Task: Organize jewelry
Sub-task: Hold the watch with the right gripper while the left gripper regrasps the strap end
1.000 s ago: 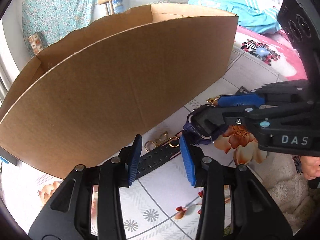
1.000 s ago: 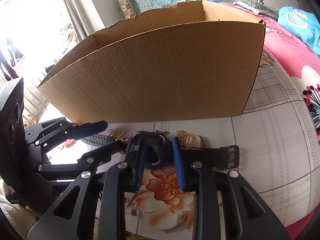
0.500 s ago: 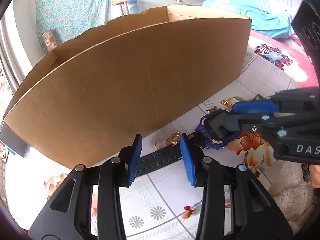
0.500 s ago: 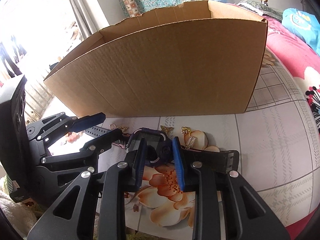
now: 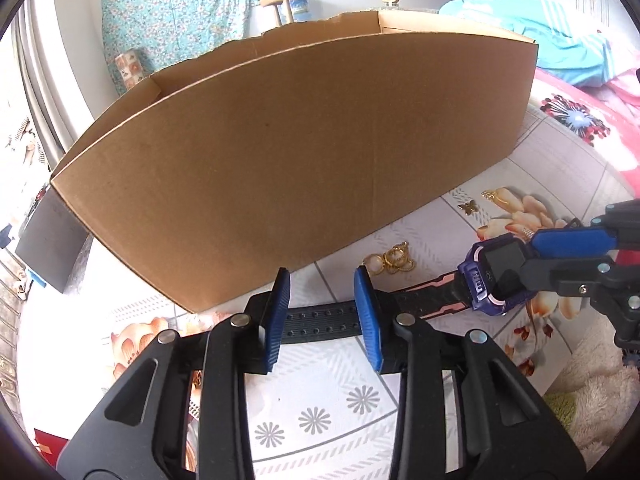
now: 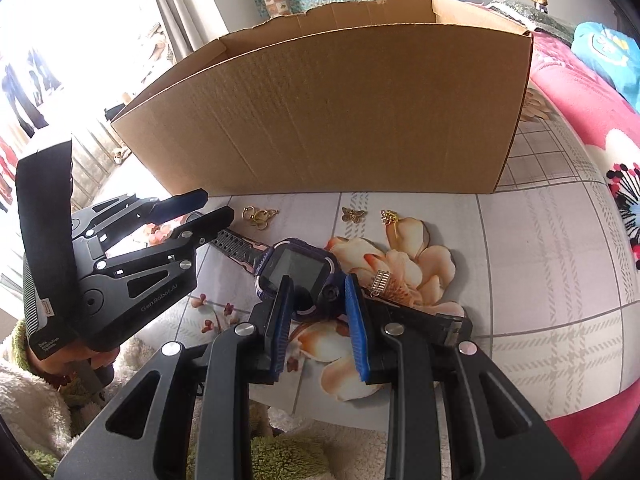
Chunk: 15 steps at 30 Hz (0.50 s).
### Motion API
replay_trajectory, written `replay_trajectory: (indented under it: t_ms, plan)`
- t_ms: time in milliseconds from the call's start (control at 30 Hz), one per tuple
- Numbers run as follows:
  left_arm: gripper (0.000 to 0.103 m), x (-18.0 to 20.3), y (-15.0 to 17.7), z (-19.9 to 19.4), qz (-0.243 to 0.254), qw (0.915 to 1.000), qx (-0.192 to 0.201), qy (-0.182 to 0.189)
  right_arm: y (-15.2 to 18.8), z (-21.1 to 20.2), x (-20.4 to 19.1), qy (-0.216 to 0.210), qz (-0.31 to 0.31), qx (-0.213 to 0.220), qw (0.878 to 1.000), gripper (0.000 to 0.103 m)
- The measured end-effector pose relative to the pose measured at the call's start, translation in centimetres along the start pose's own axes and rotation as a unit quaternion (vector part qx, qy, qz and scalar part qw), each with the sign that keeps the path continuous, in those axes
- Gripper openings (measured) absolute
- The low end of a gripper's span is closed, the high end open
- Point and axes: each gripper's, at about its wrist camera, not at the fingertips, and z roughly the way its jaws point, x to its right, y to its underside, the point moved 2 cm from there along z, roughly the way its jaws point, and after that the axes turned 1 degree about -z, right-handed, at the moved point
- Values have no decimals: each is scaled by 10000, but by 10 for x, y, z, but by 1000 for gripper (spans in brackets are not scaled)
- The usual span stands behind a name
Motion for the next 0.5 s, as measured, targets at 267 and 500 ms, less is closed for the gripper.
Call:
replay_trajectory:
  t_ms: [267, 500]
  plan:
    - [32, -1, 7, -17, 45, 9997, 208, 128, 10, -12, 1, 216, 40, 30, 9998, 26]
    - [33, 30, 11, -29, 548, 9948, 498, 706, -1, -26, 26, 620, 228, 35, 9978, 26]
